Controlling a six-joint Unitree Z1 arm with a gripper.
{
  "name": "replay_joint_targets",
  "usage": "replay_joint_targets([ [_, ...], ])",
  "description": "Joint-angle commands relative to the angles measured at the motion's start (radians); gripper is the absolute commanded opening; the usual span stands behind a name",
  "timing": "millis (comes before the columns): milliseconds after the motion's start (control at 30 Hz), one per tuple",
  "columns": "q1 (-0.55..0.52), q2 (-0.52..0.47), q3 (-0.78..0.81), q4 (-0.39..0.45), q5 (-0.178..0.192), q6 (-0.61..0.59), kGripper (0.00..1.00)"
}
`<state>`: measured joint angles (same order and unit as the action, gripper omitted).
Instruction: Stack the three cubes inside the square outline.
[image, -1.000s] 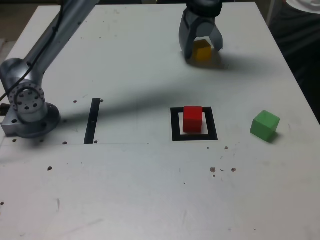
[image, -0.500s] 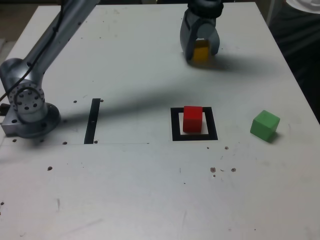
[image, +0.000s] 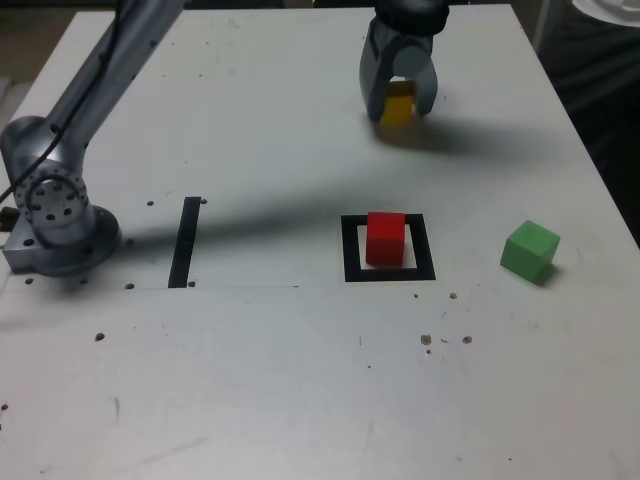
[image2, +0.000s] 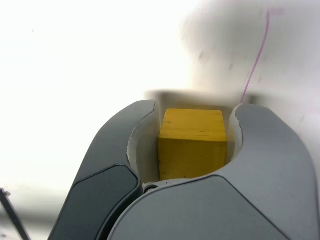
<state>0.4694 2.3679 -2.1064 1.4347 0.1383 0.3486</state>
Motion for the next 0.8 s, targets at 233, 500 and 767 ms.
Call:
replay_joint_targets([
  [233, -0.089, -0.152, 0.174, -0.018, -0.035, -0.003, 0.33],
  [500, -0.198, -0.289, 0.341, -0.051, -0.044, -0.058, 0.33],
  [767, -0.320, -0.374, 0.438, -0.064, -0.070, -0.134, 0.33],
])
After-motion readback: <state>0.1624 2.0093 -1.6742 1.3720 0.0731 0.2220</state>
